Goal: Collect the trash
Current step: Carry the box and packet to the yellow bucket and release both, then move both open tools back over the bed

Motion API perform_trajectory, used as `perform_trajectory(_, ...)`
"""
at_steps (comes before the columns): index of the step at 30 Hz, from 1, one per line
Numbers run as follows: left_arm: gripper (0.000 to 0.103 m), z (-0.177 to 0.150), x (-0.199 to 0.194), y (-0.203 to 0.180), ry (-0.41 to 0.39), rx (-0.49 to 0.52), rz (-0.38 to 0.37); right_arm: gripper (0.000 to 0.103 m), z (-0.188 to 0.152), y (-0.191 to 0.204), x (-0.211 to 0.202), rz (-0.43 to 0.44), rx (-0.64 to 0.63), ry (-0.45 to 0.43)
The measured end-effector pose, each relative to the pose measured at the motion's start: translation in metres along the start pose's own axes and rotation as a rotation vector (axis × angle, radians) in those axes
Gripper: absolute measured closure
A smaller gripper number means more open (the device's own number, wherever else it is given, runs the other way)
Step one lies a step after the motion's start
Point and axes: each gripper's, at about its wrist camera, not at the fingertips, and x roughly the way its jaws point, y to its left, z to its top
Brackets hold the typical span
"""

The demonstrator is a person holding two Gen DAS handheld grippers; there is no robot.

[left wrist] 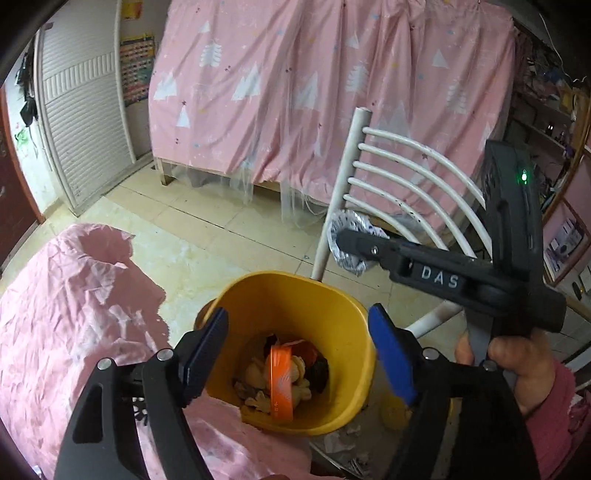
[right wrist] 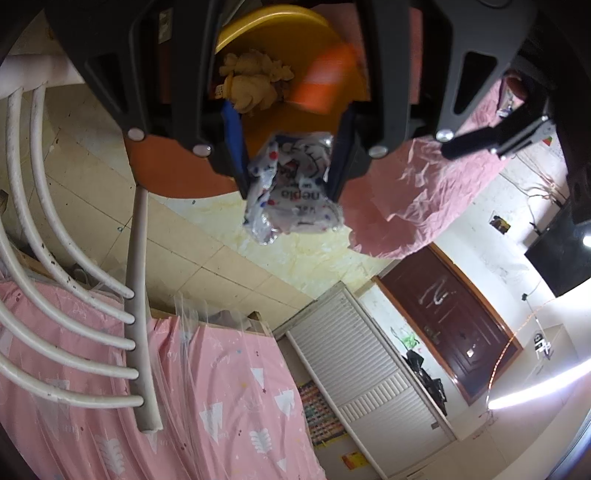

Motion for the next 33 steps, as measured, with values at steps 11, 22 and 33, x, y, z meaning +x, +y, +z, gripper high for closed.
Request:
perform_trajectory(11, 0.025, -0.015, -0.052, 0.032, -0.101, -0.079, 0.058, 0.037, -0.016, 0.026, 0.016, -0.023, -0.042, 0.05)
perform_trajectory(22, 0.022, -0.039, -0.115, 0.083, -0.216, -0.164, 0.186, 0.02, -0.017, 0.08, 0.018, -0.005, -0.096, 0.02)
perform_trajectory(33, 0.016, -0.081, -0.188, 0.151, -0.322, -0.283, 0.383, 0.006, -0.028, 0.183, 0.026, 0.096, -0.23, -0.014)
